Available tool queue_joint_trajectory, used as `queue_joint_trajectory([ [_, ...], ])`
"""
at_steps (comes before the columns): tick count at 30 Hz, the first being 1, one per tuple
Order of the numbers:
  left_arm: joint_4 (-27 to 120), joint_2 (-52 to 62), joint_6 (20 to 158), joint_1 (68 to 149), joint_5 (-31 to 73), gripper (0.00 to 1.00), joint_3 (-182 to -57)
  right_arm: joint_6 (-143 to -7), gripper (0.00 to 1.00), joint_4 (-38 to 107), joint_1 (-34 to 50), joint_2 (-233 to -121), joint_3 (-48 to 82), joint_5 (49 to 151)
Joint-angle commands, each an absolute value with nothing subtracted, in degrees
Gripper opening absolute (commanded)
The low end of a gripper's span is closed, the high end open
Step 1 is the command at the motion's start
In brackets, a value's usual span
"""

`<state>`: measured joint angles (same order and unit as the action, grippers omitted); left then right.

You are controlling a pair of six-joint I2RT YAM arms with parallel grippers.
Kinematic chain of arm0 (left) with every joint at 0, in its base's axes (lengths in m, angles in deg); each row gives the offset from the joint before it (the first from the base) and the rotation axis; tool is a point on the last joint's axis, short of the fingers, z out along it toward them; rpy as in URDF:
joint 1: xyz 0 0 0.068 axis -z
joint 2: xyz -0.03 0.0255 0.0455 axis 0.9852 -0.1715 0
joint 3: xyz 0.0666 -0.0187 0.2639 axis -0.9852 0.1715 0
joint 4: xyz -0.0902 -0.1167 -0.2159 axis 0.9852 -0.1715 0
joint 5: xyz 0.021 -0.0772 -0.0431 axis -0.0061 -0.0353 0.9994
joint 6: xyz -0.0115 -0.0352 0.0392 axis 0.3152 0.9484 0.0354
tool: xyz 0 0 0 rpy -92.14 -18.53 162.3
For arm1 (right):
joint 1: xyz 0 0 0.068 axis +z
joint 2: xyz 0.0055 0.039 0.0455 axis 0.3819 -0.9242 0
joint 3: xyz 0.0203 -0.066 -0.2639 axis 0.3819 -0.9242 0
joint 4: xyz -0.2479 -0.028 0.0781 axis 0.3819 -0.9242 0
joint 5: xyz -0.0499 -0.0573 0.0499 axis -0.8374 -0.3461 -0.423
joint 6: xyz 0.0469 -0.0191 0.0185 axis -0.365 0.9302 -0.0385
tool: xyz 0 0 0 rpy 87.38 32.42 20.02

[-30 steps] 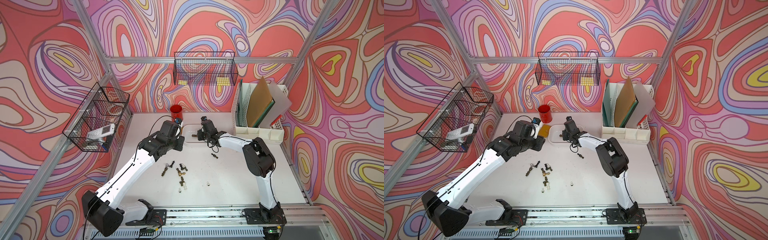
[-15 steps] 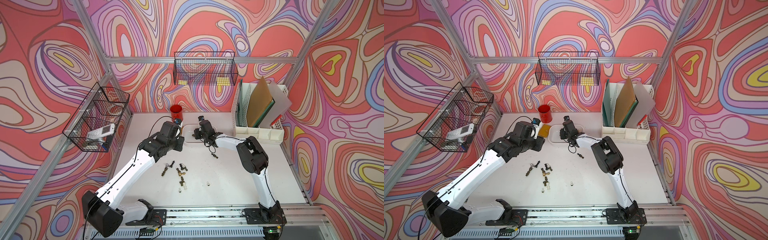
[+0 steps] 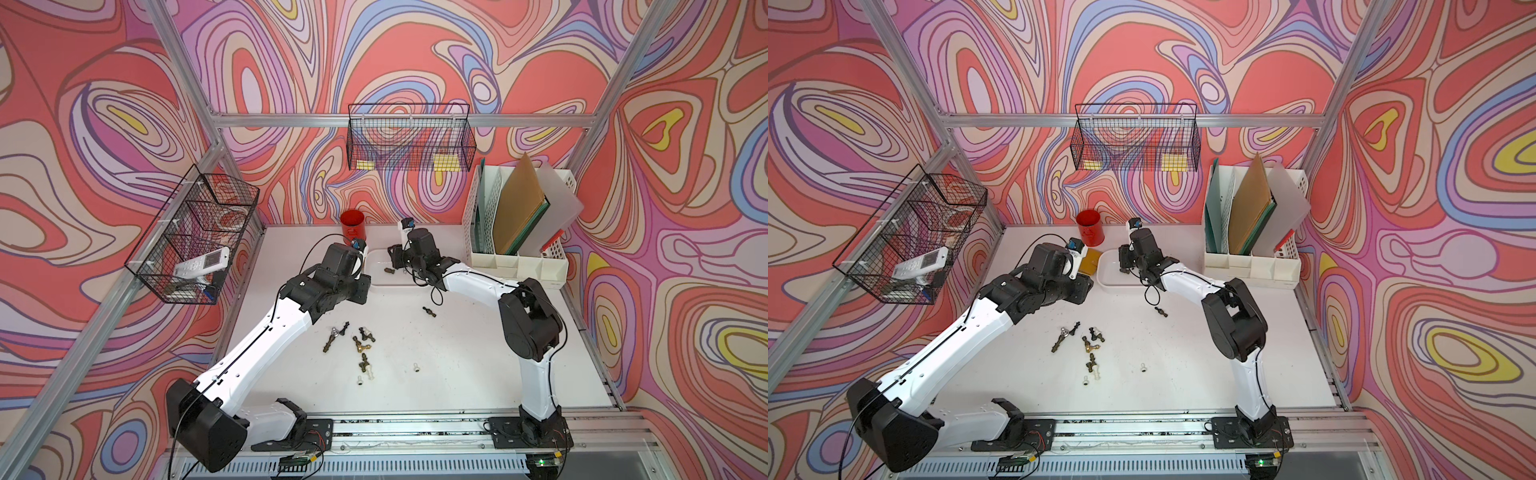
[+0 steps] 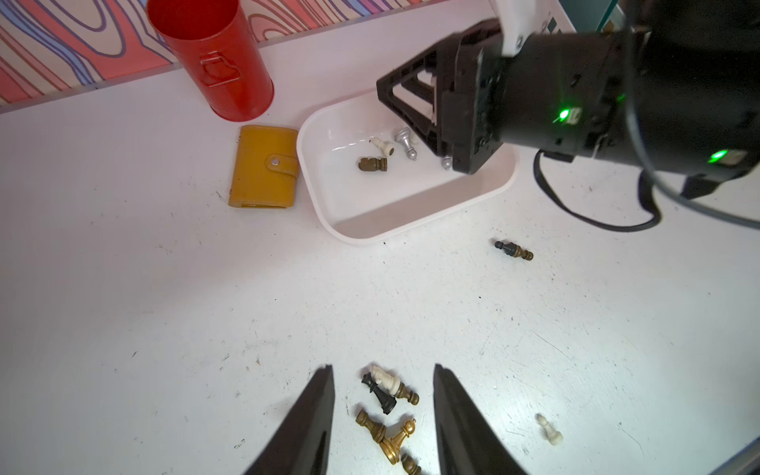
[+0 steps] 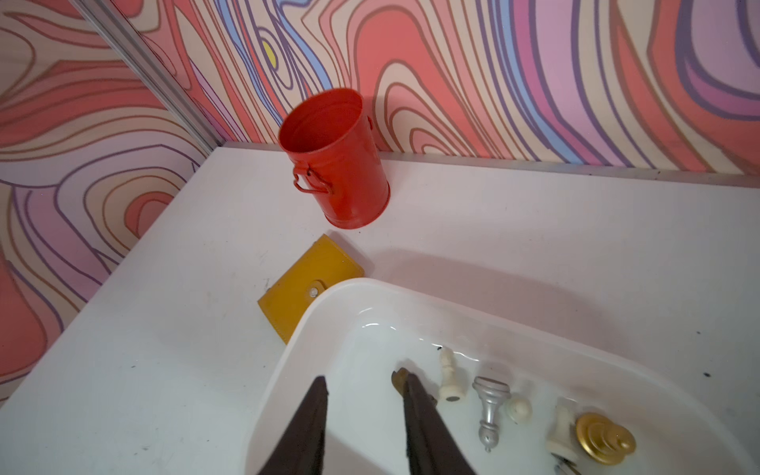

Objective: Put the chess pieces into the storage box
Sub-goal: Place the chess piece in the storage box, then pick up the chess piece at the center of the board.

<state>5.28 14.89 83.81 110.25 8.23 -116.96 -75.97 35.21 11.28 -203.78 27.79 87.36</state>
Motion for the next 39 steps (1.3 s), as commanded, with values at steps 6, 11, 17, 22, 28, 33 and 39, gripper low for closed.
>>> queue_joint_trajectory([
  [6,2.97,13.11,84.24,114.15,15.62,0.43,-113.22,-79.35,0.3,27.27,8.98,-191.79,19.13,87.57],
  [11,5.27,12.28,89.06,119.79,16.74,0.43,-108.61,-78.33,0.3,24.86,7.79,-183.96,11.84,84.23],
  [17,8.91,9.11,100.97,127.39,19.08,0.43,-104.86,-78.41,0.29,24.72,6.57,-176.93,4.01,80.41],
  [22,9.23,5.14,106.89,134.11,16.77,0.43,-104.52,-78.41,0.3,25.25,6.23,-173.8,1.0,78.61],
  [28,10.33,-1.91,109.68,138.84,15.79,0.44,-106.73,-77.86,0.3,24.87,5.77,-173.98,0.86,77.46],
  [33,10.16,-7.85,109.06,140.76,15.78,0.44,-110.23,-77.83,0.3,24.35,5.74,-174.81,1.35,77.98],
  [39,9.85,-10.67,108.09,141.06,14.57,0.44,-111.68,-77.79,0.3,24.78,5.66,-174.82,0.87,77.46],
])
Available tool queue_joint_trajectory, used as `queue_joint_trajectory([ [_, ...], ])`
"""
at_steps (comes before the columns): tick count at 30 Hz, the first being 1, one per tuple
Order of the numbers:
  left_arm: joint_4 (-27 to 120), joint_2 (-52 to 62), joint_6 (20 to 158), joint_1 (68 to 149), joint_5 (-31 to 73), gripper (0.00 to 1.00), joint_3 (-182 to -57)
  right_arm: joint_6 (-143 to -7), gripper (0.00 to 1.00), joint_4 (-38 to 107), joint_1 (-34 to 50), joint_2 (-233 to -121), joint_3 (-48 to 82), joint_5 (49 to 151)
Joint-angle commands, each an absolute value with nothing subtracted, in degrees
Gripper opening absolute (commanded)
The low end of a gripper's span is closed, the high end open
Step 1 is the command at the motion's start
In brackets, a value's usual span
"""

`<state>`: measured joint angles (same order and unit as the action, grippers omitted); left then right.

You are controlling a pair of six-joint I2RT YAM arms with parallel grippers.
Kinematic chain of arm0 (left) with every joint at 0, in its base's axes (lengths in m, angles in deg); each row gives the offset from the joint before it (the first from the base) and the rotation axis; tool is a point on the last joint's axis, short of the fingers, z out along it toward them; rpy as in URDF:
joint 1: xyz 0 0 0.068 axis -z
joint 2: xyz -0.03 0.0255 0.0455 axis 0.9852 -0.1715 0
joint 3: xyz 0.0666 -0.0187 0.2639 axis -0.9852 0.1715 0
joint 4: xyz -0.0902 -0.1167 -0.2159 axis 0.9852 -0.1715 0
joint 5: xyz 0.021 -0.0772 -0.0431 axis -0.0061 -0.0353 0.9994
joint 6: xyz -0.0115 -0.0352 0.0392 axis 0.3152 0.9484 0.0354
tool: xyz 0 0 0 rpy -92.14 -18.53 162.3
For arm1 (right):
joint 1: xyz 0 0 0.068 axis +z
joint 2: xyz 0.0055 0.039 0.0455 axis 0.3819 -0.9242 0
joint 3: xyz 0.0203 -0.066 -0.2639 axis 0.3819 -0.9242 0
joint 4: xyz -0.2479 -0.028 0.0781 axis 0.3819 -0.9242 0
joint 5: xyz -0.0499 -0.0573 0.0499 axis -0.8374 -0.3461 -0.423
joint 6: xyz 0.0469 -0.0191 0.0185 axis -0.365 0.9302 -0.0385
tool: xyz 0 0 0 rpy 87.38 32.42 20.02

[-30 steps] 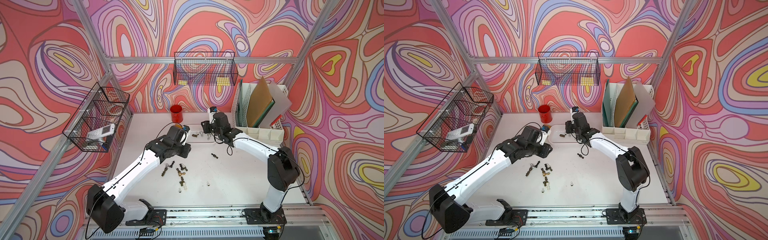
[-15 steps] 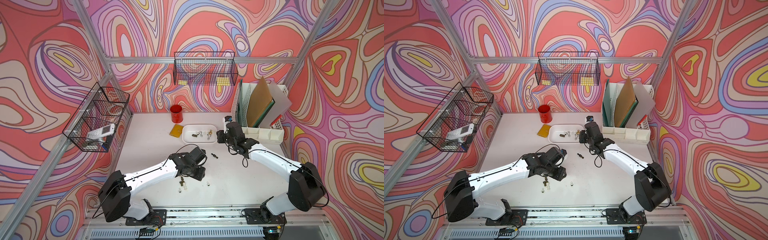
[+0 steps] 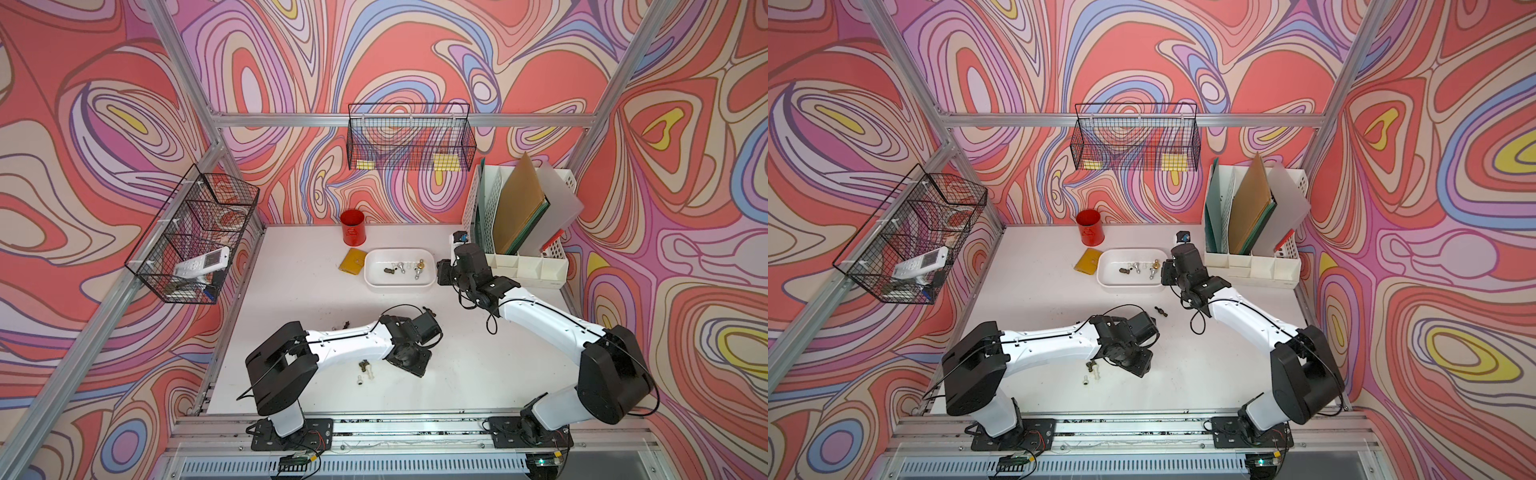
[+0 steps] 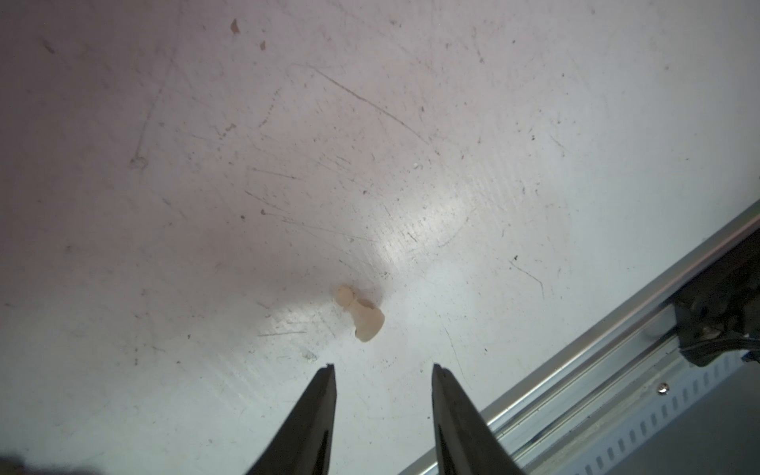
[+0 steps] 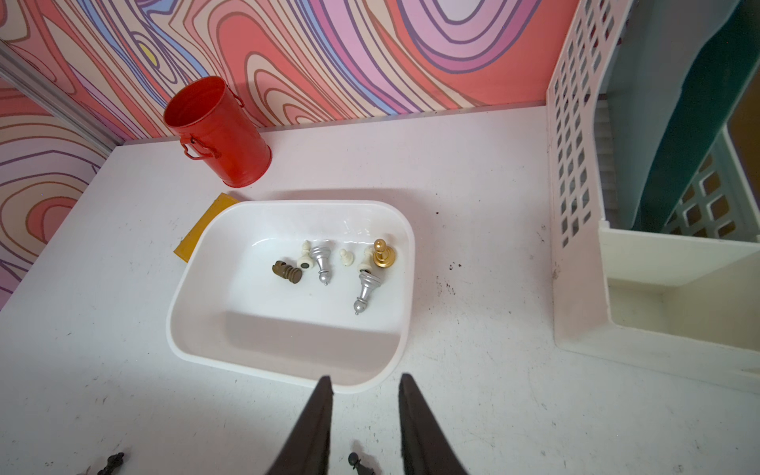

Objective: Put the chess pieces into the storage box
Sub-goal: Pick up the chess piece at the center of the board.

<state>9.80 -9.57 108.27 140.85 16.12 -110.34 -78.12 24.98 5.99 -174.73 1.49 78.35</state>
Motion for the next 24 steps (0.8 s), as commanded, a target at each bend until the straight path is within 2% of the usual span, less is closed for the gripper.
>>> queue_joint_trajectory([
  [1,9.71,-11.04,107.89,141.04,14.33,0.43,-111.81,-77.74,0.3,24.79,5.65,-174.92,0.94,77.46],
  [11,9.05,-15.07,106.4,141.12,14.37,0.42,-113.12,-77.6,0.3,24.72,5.58,-175.44,0.53,77.69],
  [24,6.38,-17.88,104.4,141.3,10.63,0.34,-113.28,-77.62,0.3,24.94,5.54,-175.27,-0.1,77.39],
])
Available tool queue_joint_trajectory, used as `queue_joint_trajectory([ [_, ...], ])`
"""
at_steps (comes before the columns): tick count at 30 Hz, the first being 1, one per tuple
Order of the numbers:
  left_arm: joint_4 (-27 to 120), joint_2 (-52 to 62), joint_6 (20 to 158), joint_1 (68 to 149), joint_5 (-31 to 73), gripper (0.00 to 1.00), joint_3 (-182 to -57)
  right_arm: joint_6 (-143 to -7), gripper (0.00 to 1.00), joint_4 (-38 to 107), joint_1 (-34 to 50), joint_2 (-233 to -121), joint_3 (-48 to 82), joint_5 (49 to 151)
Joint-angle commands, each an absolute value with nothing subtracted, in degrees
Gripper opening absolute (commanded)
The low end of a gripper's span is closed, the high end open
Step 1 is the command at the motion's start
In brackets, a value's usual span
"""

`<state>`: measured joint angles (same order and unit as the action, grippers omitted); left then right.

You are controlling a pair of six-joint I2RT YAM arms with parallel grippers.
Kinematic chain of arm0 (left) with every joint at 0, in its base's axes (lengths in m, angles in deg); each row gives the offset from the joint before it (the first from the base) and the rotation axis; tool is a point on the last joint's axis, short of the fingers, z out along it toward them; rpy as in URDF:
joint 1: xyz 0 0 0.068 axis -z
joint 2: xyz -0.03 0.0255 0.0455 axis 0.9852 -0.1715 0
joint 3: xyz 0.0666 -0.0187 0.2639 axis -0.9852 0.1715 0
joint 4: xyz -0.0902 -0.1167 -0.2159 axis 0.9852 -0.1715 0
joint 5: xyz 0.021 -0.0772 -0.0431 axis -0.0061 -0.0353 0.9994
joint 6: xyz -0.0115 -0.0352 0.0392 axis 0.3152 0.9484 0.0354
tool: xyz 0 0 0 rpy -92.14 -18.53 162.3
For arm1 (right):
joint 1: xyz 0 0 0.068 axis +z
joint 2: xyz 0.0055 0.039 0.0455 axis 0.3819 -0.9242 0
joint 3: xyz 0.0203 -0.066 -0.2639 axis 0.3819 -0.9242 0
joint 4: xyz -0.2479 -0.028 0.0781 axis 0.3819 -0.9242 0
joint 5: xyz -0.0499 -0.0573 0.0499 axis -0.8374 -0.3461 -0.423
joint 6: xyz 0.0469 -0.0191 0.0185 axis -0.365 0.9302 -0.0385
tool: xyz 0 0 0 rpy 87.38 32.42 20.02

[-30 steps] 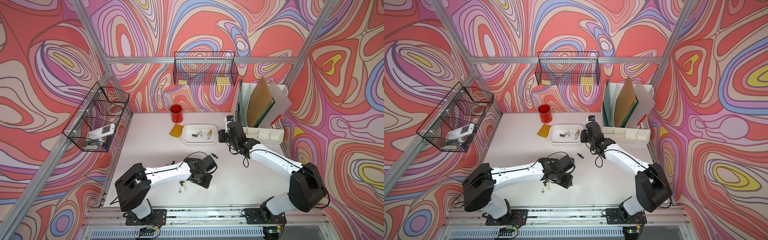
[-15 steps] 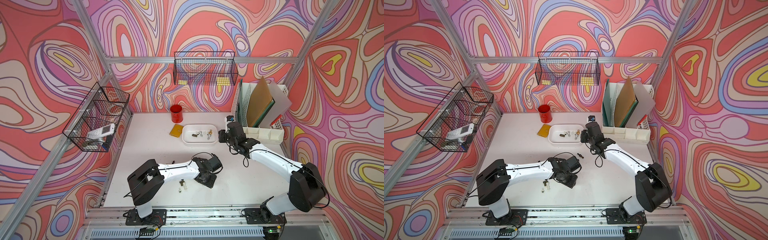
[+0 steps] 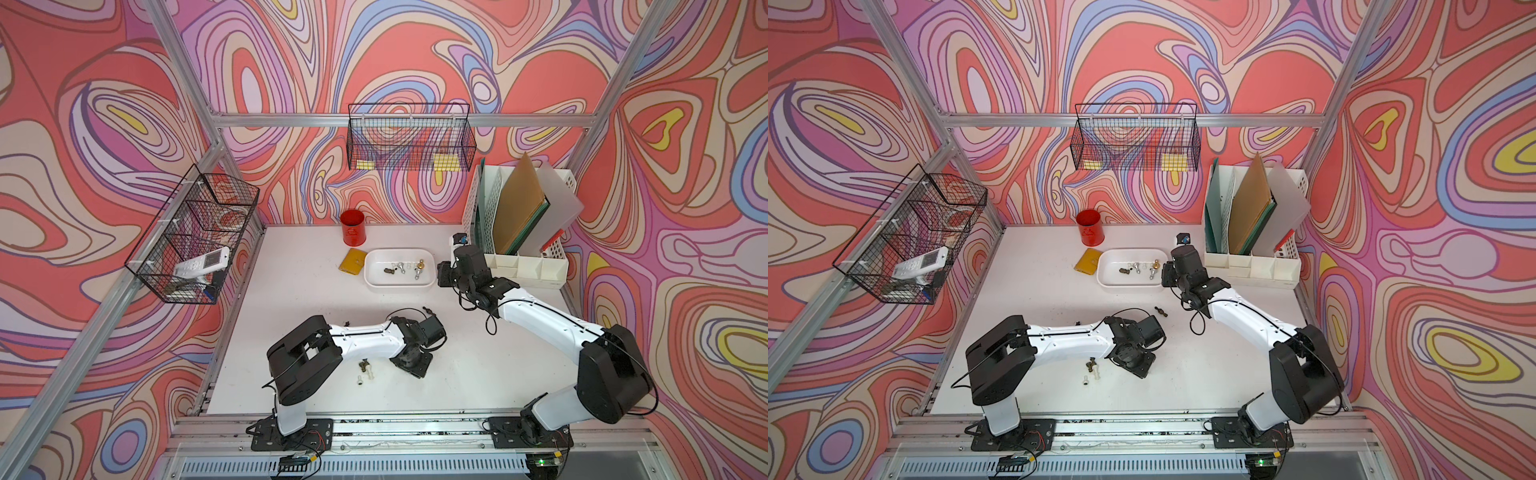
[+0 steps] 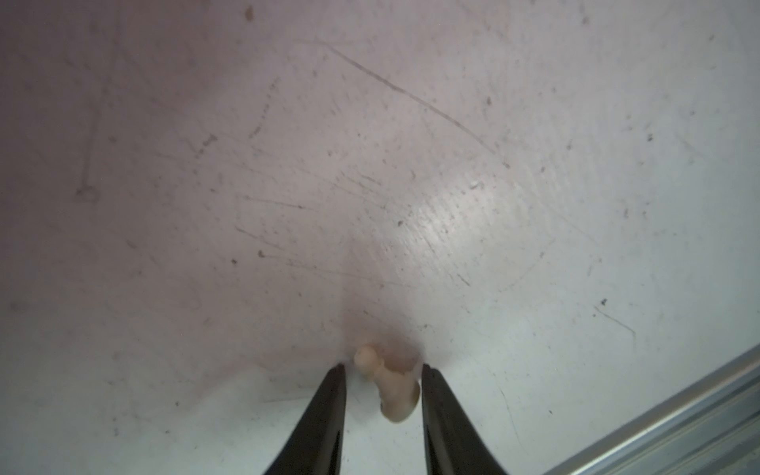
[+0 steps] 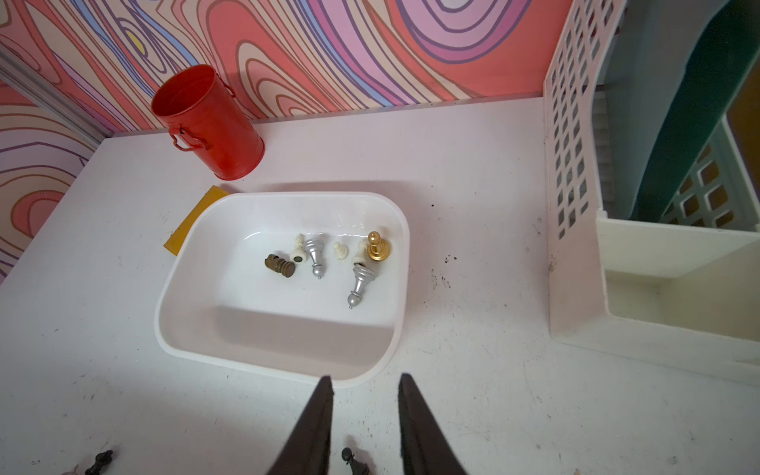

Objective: Put the chess pieces into the storage box
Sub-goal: Pick up the chess piece at the center of the board.

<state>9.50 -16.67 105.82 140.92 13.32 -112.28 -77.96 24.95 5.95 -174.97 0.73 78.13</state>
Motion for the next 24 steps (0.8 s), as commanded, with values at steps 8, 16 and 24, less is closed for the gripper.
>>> queue_joint_trajectory([
  [8,2.98,-17.65,102.86,141.56,8.06,0.29,-112.8,-77.62,0.3,25.01,5.56,-175.62,-0.02,77.65],
  [16,2.73,-17.7,102.46,141.75,7.8,0.23,-112.95,-77.62,0.3,24.82,5.58,-175.04,-0.05,77.4],
  [24,3.52,-14.5,102.04,141.74,5.41,0.2,-113.18,-78.1,0.3,25.01,5.58,-174.6,-0.17,77.8],
])
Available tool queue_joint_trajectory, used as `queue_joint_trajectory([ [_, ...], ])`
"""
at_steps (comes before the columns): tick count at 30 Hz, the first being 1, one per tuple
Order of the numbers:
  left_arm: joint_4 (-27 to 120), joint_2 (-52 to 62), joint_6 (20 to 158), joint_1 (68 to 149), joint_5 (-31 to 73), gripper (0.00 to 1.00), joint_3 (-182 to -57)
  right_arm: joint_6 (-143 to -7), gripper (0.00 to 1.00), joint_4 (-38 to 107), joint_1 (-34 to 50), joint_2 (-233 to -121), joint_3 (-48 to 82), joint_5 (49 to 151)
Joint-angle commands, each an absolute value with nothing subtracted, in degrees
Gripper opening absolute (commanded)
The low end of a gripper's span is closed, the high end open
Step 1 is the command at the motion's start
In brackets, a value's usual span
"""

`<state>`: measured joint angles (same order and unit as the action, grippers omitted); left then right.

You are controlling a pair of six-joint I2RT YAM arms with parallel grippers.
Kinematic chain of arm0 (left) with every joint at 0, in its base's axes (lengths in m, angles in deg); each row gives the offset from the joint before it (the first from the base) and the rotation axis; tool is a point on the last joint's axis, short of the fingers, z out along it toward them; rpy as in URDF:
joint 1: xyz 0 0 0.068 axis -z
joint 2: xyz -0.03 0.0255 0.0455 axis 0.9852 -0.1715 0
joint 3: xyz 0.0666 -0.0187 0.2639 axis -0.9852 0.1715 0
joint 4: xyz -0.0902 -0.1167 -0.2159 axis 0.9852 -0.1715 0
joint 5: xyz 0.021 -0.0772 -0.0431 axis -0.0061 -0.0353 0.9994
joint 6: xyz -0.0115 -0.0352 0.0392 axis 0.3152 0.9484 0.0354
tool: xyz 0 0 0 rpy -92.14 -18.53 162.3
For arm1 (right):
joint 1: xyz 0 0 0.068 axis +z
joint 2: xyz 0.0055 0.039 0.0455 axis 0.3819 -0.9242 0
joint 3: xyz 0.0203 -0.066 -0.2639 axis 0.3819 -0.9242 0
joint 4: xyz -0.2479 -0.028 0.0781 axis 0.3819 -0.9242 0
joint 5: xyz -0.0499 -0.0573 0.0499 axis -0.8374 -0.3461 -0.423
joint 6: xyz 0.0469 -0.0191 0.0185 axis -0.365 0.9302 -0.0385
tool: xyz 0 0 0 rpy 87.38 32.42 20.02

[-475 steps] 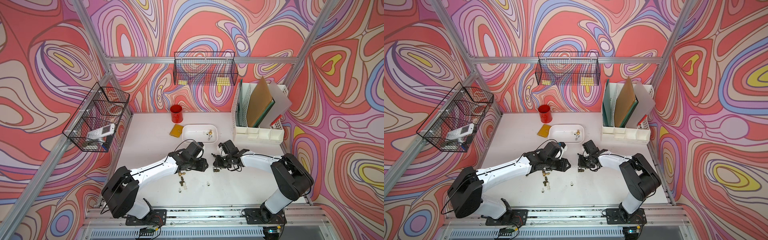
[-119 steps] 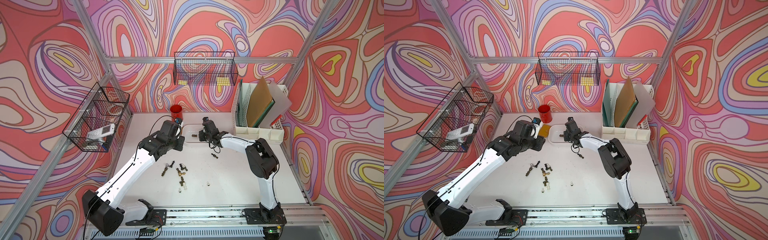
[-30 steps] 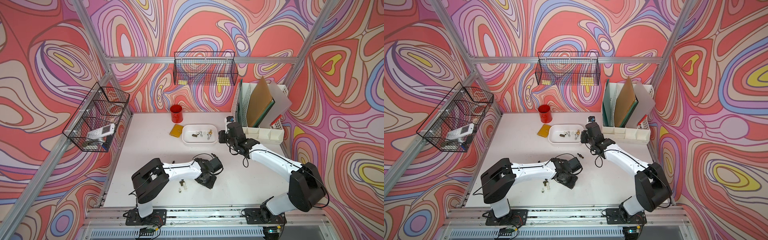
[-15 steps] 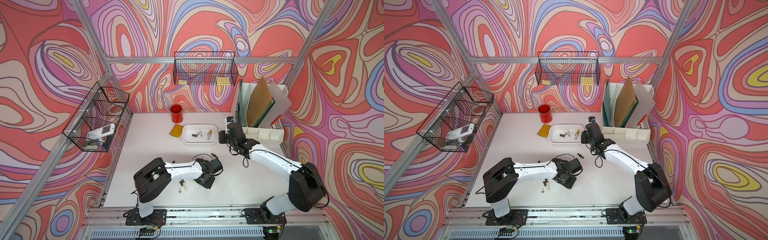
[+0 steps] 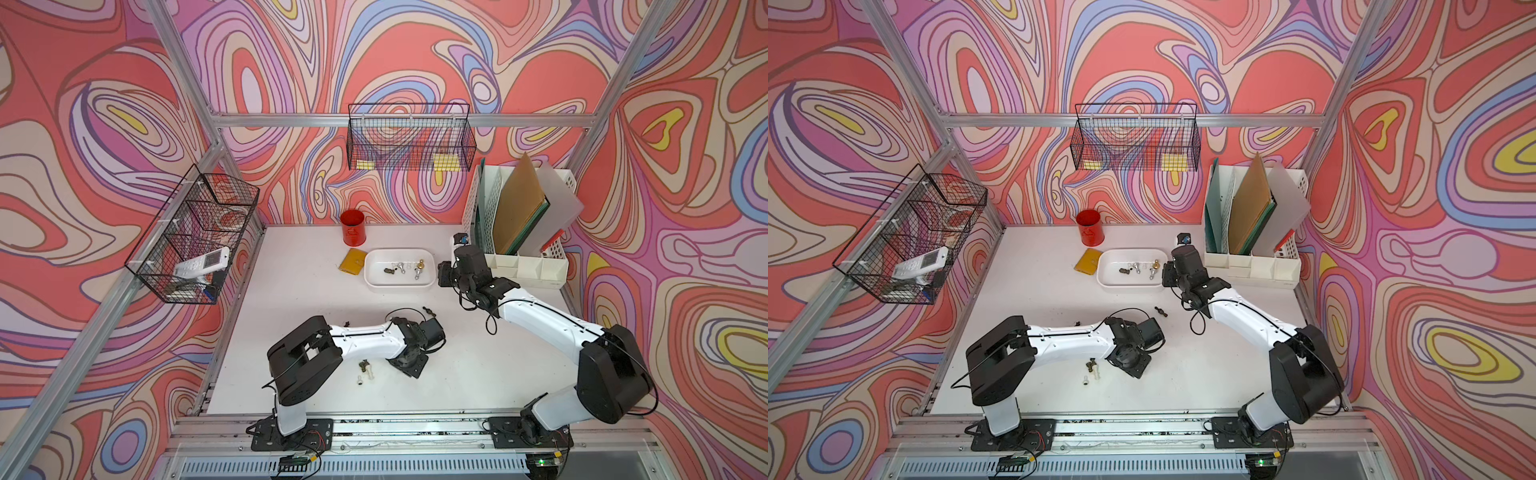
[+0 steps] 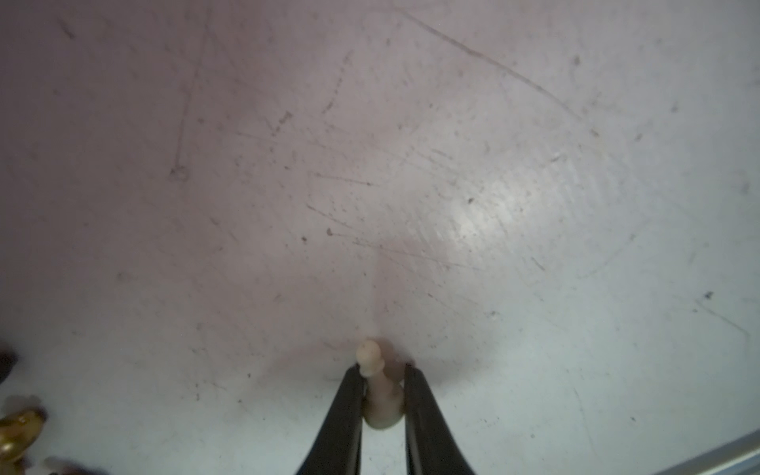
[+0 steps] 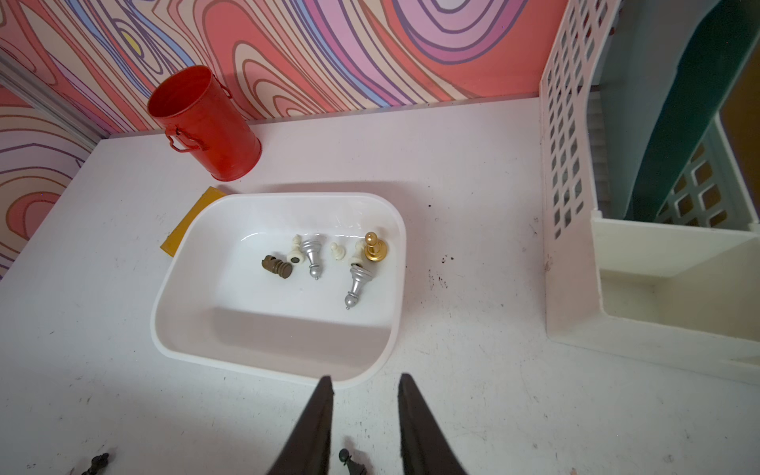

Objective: Put the chess pieces into the storage box
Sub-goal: Pick up the chess piece at the center of the board, then place the chess piece in the storage box.

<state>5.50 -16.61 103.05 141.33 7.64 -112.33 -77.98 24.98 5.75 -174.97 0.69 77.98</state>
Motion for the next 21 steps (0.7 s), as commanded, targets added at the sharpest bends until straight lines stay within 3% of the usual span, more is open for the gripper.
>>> queue_joint_trajectory([
  [1,3.65,-13.54,101.75,141.74,4.95,0.2,-113.61,-78.19,0.3,25.03,5.54,-174.3,-0.21,77.85],
  [8,3.04,-9.18,95.91,140.49,-1.71,0.19,-120.69,-79.33,0.3,28.94,5.58,-171.76,-2.48,76.03],
  [21,20.98,-11.94,85.62,125.69,1.13,0.18,-128.78,-80.52,0.29,31.06,5.58,-170.84,-4.27,76.26],
])
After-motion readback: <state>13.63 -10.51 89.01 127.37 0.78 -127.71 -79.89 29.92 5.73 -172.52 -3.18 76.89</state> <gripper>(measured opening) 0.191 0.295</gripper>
